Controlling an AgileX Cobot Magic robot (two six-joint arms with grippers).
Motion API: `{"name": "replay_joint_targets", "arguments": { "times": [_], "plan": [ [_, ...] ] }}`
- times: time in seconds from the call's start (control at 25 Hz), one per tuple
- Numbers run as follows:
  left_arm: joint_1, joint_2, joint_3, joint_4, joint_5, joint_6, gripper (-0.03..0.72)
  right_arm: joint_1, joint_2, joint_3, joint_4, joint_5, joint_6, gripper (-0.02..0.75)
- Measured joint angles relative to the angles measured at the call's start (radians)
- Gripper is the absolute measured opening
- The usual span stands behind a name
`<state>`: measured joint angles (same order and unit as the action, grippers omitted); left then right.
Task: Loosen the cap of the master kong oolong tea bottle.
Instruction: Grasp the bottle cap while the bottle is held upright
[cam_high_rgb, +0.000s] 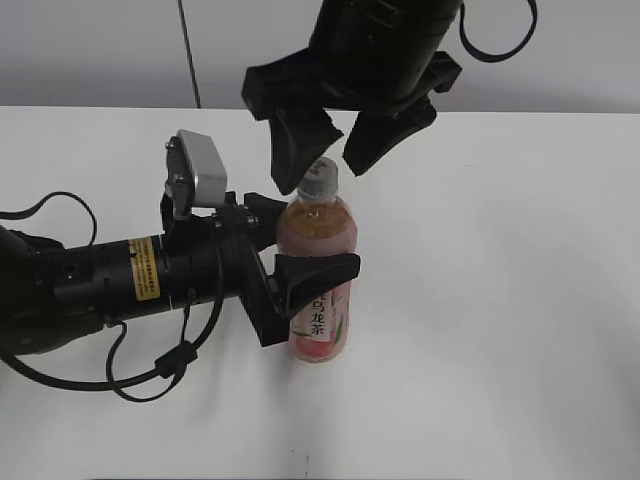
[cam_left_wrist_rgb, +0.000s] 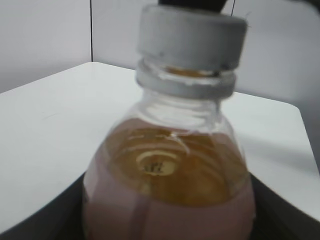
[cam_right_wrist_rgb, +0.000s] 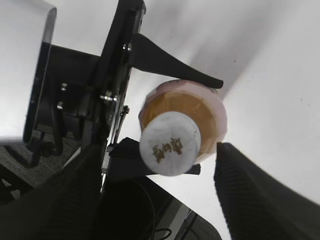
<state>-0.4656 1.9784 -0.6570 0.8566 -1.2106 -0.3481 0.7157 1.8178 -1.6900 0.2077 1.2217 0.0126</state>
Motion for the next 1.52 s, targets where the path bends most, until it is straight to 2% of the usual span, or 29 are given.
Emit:
{"name": "replay_joint_targets", "arguments": {
  "times": [0.4, 0.96, 1.28, 1.52],
  "plan": [
    [0.000, 0.000, 0.000, 0.003, 0.000, 0.000, 0.458, 0.000, 0.001, 0.000, 0.011, 0.000, 0.002, 0.478],
    [0.000, 0.000, 0.000, 0.006, -0.001, 0.000, 0.458, 0.000, 0.011, 0.000, -0.005, 0.000, 0.003, 0.287],
    [0.000, 0.000, 0.000, 0.002, 0.000, -0.003, 0.458, 0.000, 0.024, -0.003, -0.004, -0.001, -0.003, 0.293],
    [0.000, 0.000, 0.000, 0.004, 0.000, -0.003, 0.458, 0.000, 0.033, -0.001, 0.010, 0.000, -0.005, 0.389]
  ]
}}
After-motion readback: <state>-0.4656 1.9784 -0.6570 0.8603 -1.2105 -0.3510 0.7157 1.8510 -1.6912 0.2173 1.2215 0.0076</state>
